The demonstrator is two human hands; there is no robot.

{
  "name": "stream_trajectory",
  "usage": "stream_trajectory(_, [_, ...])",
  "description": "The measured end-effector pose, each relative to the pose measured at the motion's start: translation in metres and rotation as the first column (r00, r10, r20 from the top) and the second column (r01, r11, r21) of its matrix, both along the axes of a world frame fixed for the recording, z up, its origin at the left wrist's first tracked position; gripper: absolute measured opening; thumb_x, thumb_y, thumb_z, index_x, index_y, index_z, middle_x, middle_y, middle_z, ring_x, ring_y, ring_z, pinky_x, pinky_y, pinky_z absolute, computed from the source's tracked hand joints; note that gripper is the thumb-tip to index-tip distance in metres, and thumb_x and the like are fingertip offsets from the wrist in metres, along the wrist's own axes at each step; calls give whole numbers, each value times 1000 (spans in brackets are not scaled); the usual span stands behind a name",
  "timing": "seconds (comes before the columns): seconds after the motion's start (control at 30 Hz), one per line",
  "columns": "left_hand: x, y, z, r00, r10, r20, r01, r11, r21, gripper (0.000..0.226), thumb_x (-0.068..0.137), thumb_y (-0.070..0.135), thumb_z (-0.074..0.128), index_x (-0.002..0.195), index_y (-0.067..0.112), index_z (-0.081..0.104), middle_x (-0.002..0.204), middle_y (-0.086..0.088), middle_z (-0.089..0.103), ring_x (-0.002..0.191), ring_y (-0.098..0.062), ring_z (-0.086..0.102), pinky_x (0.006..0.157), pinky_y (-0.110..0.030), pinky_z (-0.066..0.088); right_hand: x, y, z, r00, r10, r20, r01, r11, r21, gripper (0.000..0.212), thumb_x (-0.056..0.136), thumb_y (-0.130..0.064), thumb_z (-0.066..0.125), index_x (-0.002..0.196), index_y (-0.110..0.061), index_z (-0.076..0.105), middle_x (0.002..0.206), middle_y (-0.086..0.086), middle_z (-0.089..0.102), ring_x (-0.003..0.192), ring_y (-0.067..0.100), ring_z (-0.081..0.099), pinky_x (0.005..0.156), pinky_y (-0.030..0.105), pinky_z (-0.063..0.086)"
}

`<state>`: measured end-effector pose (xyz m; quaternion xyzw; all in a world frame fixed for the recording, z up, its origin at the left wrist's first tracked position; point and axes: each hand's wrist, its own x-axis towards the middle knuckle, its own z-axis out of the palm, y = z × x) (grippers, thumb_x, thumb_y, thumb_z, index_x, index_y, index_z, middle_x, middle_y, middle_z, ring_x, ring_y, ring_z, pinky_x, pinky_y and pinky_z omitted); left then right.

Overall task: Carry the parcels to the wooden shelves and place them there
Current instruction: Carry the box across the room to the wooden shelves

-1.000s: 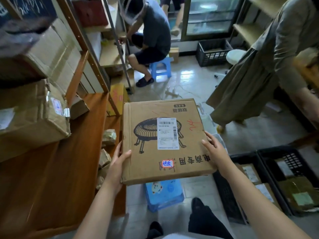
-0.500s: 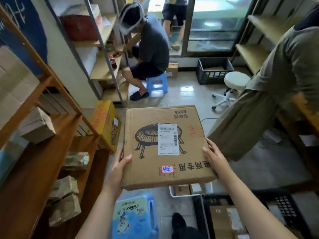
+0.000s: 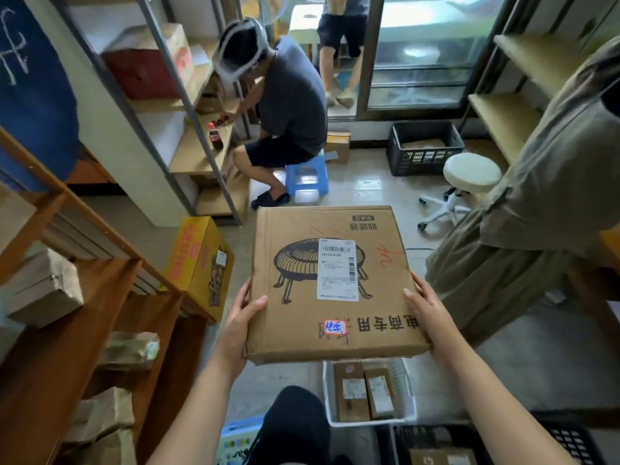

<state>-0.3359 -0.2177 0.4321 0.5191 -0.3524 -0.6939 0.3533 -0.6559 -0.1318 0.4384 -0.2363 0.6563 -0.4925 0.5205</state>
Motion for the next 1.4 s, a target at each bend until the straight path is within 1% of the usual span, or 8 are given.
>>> stream_trajectory(0.27, [-16, -136, -13, 998, -58, -11, 58, 998, -10, 61, 96, 24, 62, 151, 33, 38, 135, -9, 63, 113, -30, 68, 76, -36, 61, -12, -109, -6, 998, -37, 60, 37, 999, 3, 46, 99, -31, 51, 139, -43, 34, 117, 11, 65, 94, 33, 71, 70, 41, 59])
stream_trajectory(0.4, [-18, -238, -20, 993, -118, -26, 117, 993, -32, 69, 84, 31, 71, 147, 33, 44, 135, -11, 63, 114, -32, 68, 81, -40, 59, -7, -190, -11, 991, -121, 59, 123, 992, -18, 48, 98, -30, 53, 140, -43, 36, 120, 12, 67, 97, 36, 71, 73, 43, 60])
stream_trajectory(0.57, [-24, -357, -13, 973, -230, -19, 229, 972, -54, 66, 77, 38, 75, 138, 37, 50, 136, -14, 60, 116, -34, 66, 83, -40, 59, 0, -274, -7, 973, -214, 90, 216, 976, -24, 48, 96, -35, 55, 139, -49, 38, 124, 14, 67, 105, 38, 69, 89, 60, 53])
stream_trajectory(0.67, [-23, -416, -9, 958, -287, 10, 287, 956, -58, 78, 71, 46, 80, 143, 40, 48, 141, -15, 55, 119, -35, 64, 93, -48, 58, 5, -314, -3, 959, -269, 84, 273, 962, -33, 49, 97, -33, 54, 141, -45, 38, 125, 9, 67, 107, 35, 69, 90, 59, 53])
stream_trajectory(0.8, [-39, -473, -2, 943, -333, -19, 332, 942, -52, 72, 78, 38, 71, 145, 36, 44, 133, -11, 61, 116, -34, 65, 88, -44, 58, 2, -360, 2, 950, -306, 57, 308, 951, -32, 53, 96, -34, 54, 145, -40, 36, 125, 8, 68, 106, 31, 69, 87, 54, 56])
stream_trajectory(0.97, [-74, -546, -4, 932, -361, -45, 360, 933, -26, 72, 78, 37, 74, 145, 36, 48, 134, -12, 62, 117, -34, 65, 94, -51, 56, -23, -415, 2, 936, -345, 63, 347, 937, -27, 53, 97, -34, 53, 147, -43, 35, 127, 7, 68, 108, 29, 69, 88, 53, 55])
stream_trajectory(1.17, [-148, -648, -5, 914, -398, -77, 396, 917, -43, 61, 79, 26, 72, 138, 31, 57, 131, -17, 66, 110, -34, 68, 91, -47, 56, -75, -495, -1, 906, -414, 84, 419, 907, -40, 54, 96, -33, 54, 146, -45, 35, 128, 7, 67, 109, 29, 69, 80, 44, 58])
stream_trajectory(1.4, [-234, -749, 7, 858, -507, -82, 500, 861, -95, 57, 85, 20, 68, 141, 26, 56, 126, -13, 72, 107, -32, 69, 90, -44, 56, -138, -576, 10, 873, -479, 88, 483, 875, -35, 60, 96, -36, 56, 148, -47, 29, 132, 2, 65, 114, 24, 66, 82, 41, 57])
